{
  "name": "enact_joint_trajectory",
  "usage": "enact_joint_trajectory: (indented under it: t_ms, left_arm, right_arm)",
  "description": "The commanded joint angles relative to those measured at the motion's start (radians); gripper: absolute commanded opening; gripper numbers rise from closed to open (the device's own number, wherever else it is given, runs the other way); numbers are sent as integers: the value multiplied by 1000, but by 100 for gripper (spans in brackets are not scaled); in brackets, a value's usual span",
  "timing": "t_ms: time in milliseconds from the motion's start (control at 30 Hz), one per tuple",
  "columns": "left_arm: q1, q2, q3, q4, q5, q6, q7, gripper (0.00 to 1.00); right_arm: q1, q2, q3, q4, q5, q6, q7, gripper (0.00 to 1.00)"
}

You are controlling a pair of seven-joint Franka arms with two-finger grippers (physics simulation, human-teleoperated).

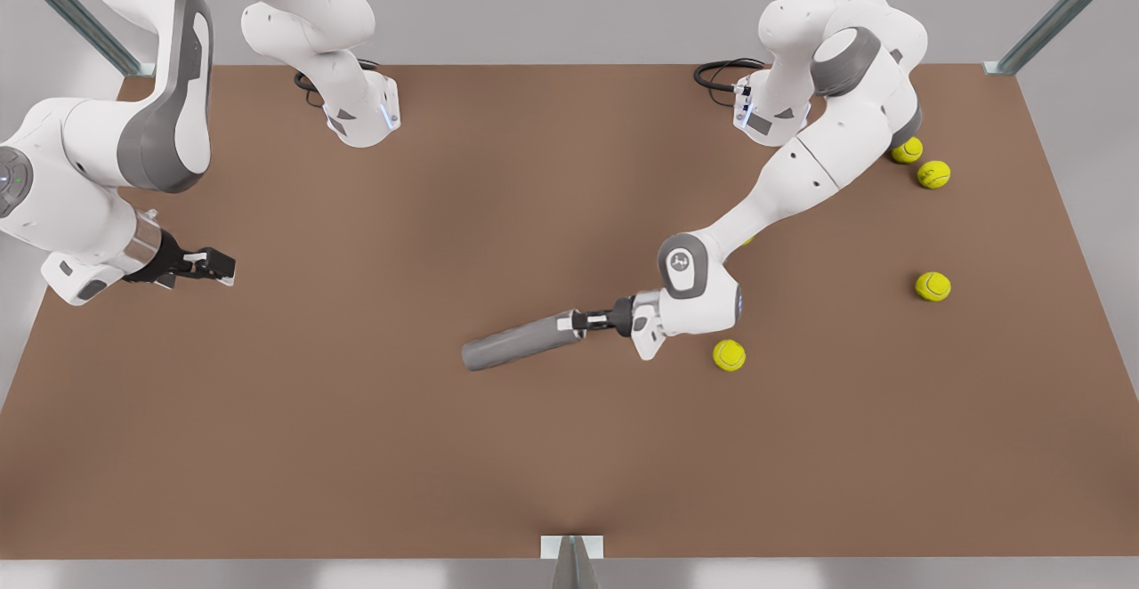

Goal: Put the tennis tube upright

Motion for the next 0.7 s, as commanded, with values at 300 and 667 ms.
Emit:
enact_joint_trajectory:
  t_ms: [300, 667]
  left_arm:
    - [79, -184, 10, -52, 281, -161, -196, 21]
    - [72, -331, 107, 99, 835, -692, -605, 21]
  right_arm:
    - [0, 0, -1, 5, 1, -1, 3, 100]
    - [0, -2, -2, 13, 1, -1, 3, 100]
